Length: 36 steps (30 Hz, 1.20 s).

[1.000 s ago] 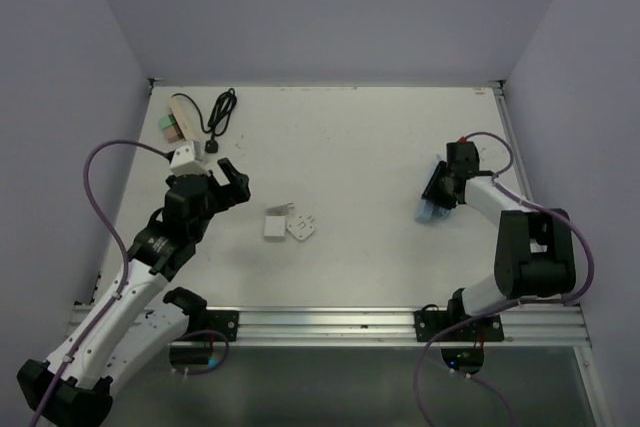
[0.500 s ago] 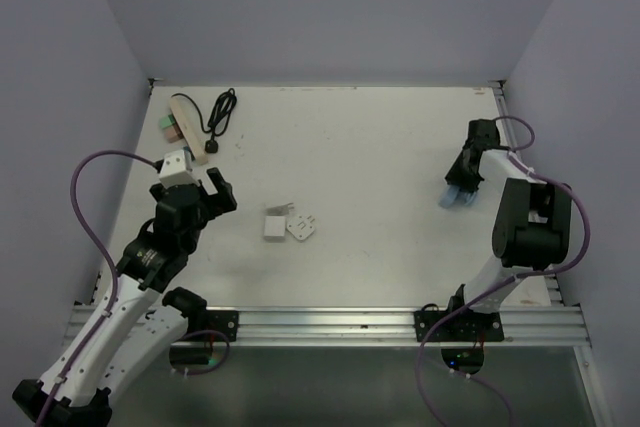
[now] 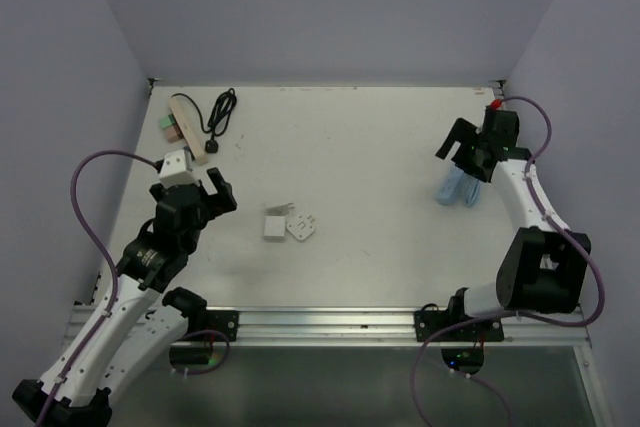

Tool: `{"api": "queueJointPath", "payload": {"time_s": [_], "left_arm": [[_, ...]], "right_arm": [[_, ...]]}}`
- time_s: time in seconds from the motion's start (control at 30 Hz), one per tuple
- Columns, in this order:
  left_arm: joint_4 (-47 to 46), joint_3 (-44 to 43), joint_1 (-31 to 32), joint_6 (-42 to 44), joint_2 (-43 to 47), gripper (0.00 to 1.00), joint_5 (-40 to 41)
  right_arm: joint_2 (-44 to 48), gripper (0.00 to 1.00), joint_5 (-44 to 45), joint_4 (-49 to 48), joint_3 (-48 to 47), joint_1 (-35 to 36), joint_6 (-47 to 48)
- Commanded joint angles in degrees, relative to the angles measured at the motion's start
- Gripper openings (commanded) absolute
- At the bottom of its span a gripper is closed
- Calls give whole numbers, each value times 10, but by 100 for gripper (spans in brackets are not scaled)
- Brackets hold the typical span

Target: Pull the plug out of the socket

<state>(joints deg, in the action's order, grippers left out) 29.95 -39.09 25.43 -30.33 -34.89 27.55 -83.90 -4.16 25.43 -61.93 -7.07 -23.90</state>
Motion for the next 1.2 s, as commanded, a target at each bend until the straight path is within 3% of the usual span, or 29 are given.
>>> {"api": "queueJointPath", "payload": {"time_s": [0.0,0.33,0.67,0.77,0.97,1.17], "left_arm": [[1,2,-5,10,-5,100,15],[-5,4,-5,-9,-52,100,-3],[-60,-61,-8,-46,-203,100,8],[-71,-112,-36,-48,-280,100,-10],[-92,-223,-153,-47,-439,98,-63],[-78,-360,-249,-38,-610,88,-88]], "right_arm": [[79,91,-45,19,27,22,22],[252,92,-87,10,116,188,52],[365,93,-199,-13,231,200,60],[393,93,-206,-2,249,201,60],[428,93,-199,-7,269,202,54],[436,93,-198,-16,283,203,51]]}}
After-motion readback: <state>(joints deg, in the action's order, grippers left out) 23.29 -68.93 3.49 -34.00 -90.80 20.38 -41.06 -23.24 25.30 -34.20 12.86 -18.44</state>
